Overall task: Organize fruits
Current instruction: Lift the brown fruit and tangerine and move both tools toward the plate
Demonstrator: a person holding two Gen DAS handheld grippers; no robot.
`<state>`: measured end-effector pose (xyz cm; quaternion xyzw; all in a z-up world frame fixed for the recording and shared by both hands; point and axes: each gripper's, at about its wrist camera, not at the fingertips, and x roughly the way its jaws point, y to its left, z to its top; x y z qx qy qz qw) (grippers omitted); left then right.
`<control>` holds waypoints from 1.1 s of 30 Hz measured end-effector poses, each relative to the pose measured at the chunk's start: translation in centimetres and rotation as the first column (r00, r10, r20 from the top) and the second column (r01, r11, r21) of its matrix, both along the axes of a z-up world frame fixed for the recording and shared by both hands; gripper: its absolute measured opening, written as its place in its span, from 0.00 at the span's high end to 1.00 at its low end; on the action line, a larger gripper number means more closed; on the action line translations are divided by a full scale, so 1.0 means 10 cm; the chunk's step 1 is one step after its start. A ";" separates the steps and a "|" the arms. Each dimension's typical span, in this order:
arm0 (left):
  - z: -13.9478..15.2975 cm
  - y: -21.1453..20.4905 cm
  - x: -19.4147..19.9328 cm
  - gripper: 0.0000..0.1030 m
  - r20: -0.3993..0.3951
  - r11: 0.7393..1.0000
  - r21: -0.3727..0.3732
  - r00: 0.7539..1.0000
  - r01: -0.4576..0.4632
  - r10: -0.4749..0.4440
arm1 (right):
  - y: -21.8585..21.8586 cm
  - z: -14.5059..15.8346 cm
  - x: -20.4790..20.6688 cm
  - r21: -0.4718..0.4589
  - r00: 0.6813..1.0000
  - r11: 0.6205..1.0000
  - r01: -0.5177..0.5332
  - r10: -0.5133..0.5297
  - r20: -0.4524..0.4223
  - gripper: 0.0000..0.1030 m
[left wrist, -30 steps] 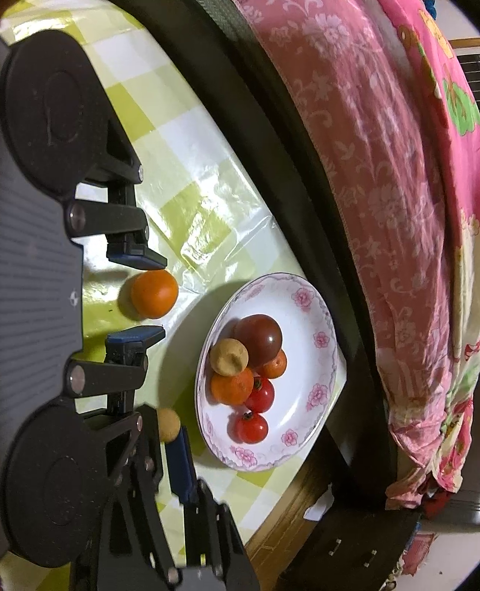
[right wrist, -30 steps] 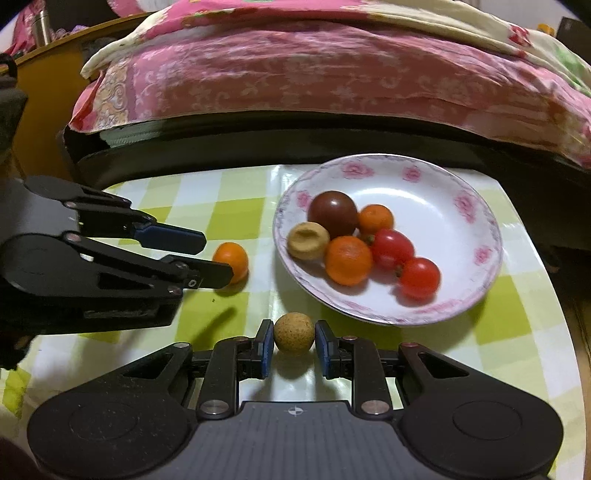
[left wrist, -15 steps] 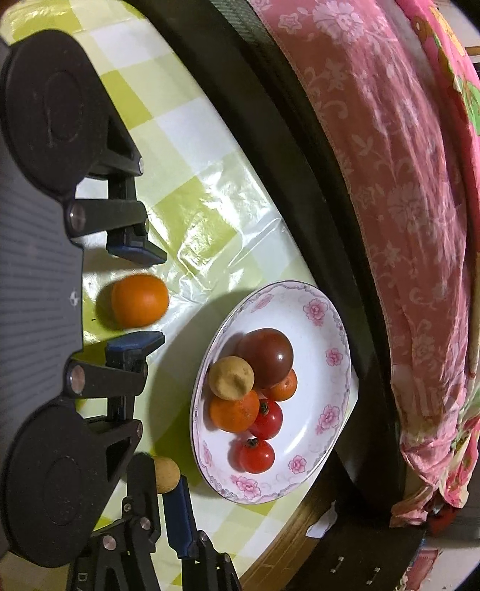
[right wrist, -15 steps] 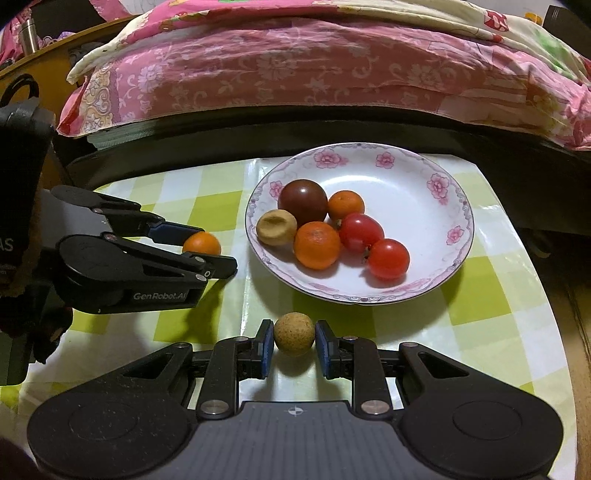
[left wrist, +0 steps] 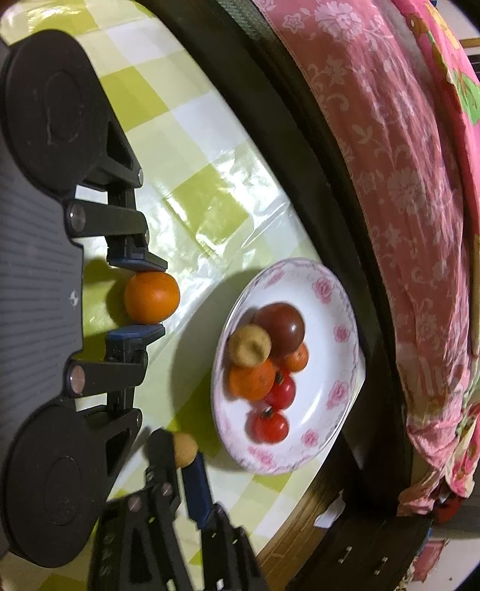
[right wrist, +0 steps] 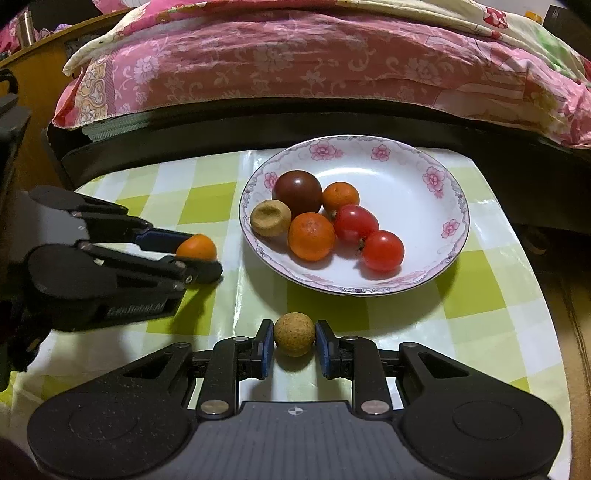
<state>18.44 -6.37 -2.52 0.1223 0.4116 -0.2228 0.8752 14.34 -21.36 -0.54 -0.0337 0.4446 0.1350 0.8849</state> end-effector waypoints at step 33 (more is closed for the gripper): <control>-0.01 0.00 -0.44 0.62 -0.081 1.000 0.029 0.997 0.002 0.001 | 0.11 -0.07 -0.17 -0.092 0.999 0.995 -0.042 0.044 0.019 0.78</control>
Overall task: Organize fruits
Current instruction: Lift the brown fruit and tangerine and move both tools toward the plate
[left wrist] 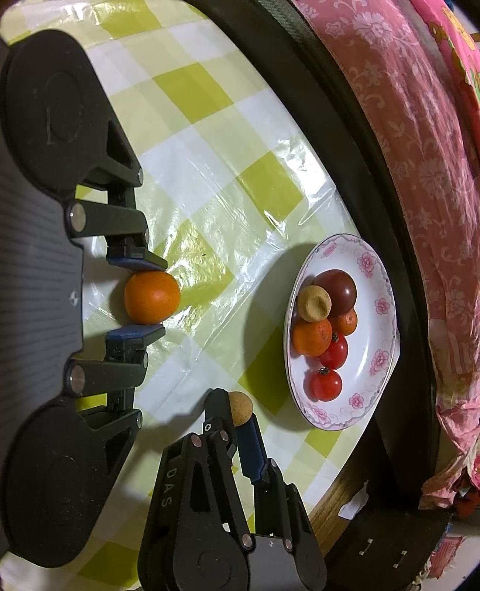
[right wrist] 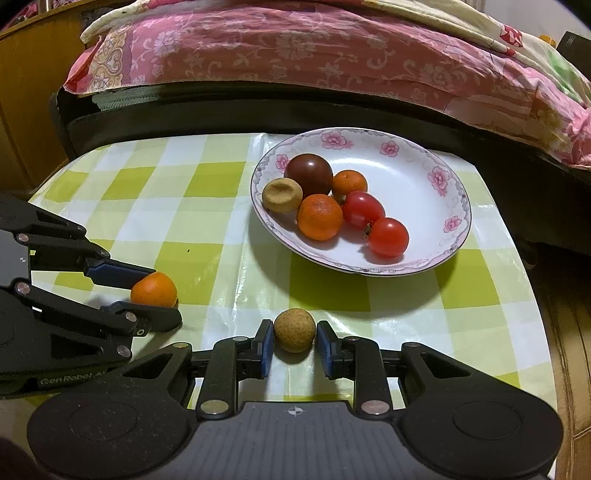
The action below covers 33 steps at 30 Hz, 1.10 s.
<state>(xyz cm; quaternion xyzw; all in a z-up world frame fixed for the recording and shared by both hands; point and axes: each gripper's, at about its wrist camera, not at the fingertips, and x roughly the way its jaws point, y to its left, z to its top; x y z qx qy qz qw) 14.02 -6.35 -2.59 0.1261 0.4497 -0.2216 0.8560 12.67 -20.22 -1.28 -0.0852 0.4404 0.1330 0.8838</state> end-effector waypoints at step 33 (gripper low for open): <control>0.02 -0.06 -0.01 0.63 0.003 0.999 0.039 1.000 0.000 0.000 | 0.02 0.01 0.01 -0.007 1.000 1.000 0.007 -0.007 -0.015 0.81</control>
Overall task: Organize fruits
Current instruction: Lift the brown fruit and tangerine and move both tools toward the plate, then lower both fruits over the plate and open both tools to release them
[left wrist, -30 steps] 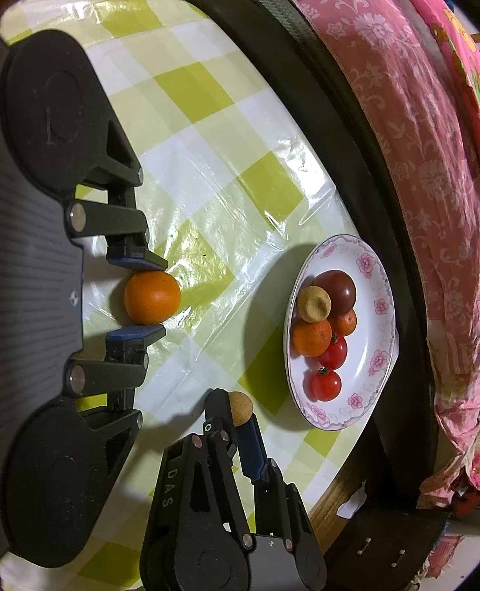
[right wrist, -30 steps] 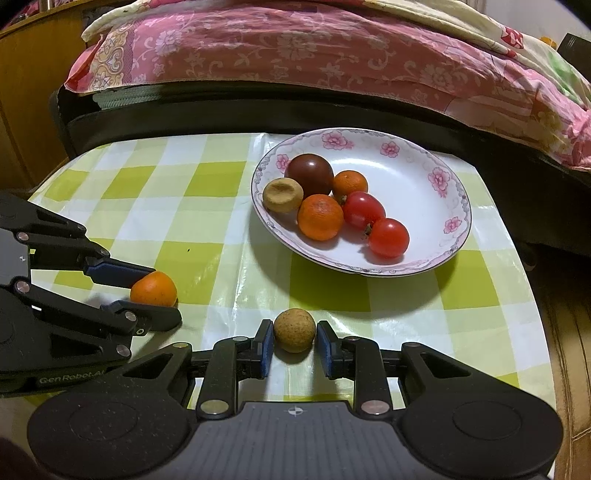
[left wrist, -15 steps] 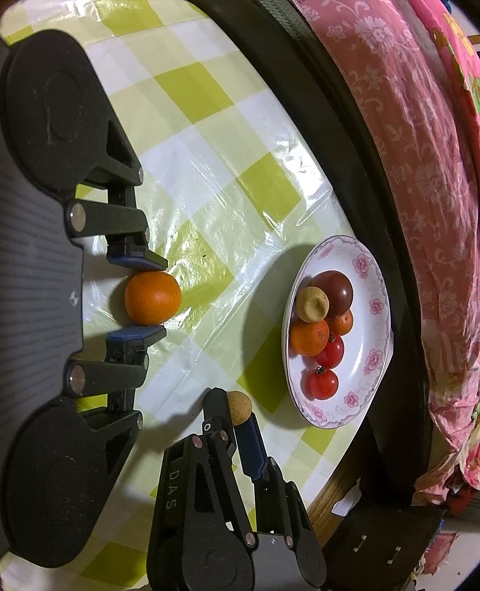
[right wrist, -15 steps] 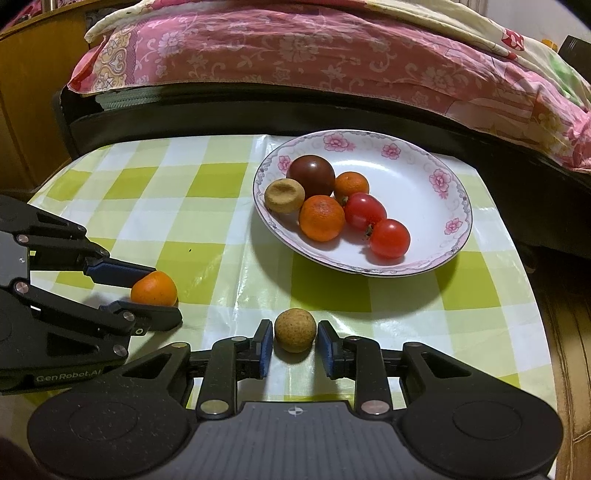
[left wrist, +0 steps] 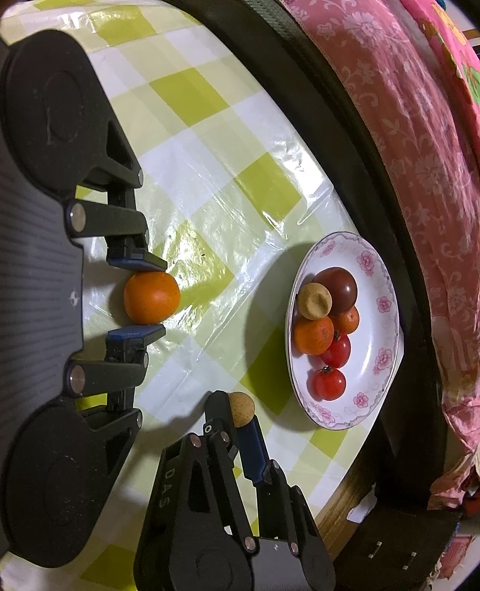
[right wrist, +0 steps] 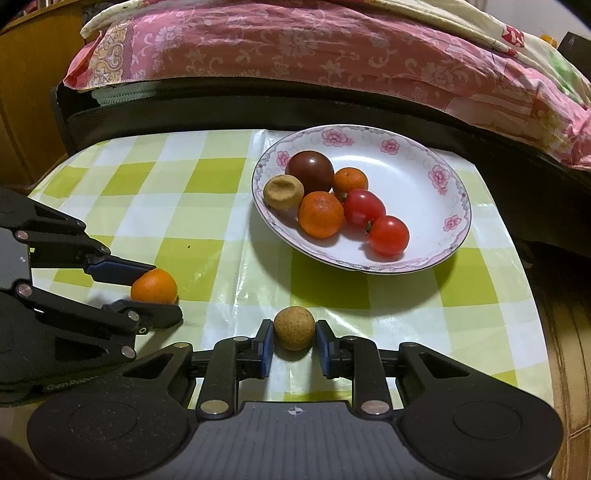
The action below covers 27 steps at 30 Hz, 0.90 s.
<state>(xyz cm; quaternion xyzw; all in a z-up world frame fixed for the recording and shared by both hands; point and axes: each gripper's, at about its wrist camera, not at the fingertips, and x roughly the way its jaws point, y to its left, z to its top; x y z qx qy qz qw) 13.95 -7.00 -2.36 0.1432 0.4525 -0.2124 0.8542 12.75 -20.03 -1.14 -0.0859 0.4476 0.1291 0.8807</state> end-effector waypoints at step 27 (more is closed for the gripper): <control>0.28 -0.05 0.23 0.64 0.067 0.998 -0.055 0.997 -0.025 0.029 | -0.17 0.29 0.10 0.077 0.996 0.996 0.050 -0.056 0.075 0.81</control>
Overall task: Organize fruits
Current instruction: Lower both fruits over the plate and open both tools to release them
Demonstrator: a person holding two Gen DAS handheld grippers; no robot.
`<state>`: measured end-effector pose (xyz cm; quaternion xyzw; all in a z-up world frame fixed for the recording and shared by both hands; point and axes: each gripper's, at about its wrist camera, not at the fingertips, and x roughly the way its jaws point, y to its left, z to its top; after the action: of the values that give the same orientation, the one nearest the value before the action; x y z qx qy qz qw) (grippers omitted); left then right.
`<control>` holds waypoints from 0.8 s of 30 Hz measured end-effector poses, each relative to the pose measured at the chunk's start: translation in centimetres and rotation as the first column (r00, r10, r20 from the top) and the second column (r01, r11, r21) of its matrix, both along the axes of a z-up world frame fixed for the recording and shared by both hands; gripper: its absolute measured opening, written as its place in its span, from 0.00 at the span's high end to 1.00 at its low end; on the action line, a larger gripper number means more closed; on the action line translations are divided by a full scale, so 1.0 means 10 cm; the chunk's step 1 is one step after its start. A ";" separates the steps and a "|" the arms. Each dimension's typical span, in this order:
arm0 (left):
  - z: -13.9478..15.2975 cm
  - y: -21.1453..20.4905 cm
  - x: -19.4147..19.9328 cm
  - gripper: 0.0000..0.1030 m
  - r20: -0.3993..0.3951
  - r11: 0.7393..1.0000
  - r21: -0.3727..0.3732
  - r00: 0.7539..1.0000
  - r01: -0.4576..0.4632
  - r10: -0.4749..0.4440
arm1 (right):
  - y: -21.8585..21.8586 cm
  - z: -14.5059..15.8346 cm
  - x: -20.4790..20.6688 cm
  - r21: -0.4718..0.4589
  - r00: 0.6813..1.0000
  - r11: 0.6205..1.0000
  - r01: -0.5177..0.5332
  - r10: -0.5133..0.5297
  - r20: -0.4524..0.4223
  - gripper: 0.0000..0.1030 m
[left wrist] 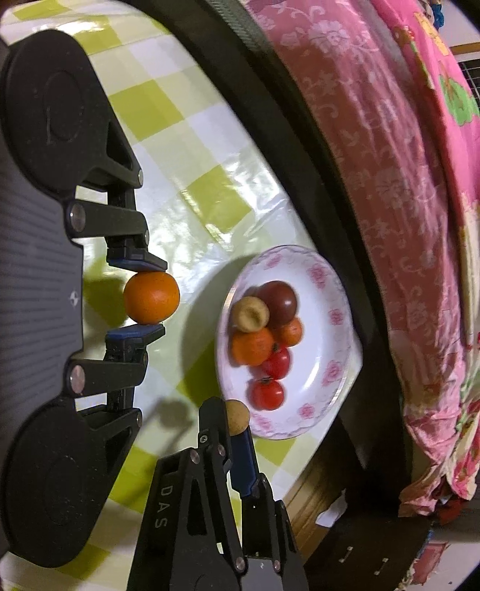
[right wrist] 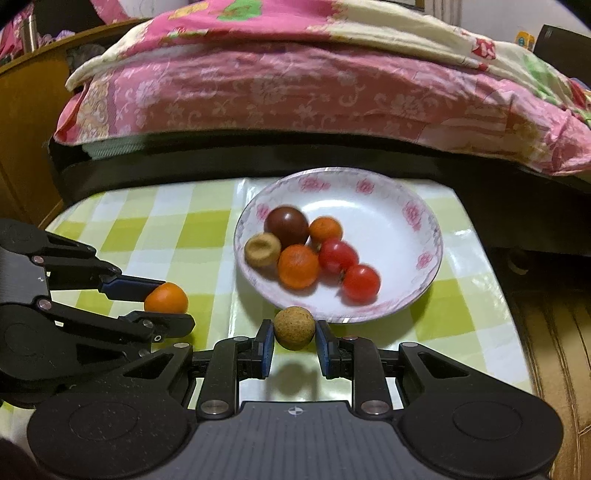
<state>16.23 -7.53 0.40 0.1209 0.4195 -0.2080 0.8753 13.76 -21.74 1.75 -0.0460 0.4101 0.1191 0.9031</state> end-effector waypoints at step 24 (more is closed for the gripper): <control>0.15 -0.51 0.88 0.63 0.111 0.999 -0.035 0.994 0.009 -0.005 | -0.36 -0.04 0.78 0.037 0.986 0.987 0.154 -0.156 0.059 0.80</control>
<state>25.03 -12.60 1.94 0.1182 0.3659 -0.2113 0.8986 21.52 -25.34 1.39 -0.0028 0.3825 0.0535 0.9224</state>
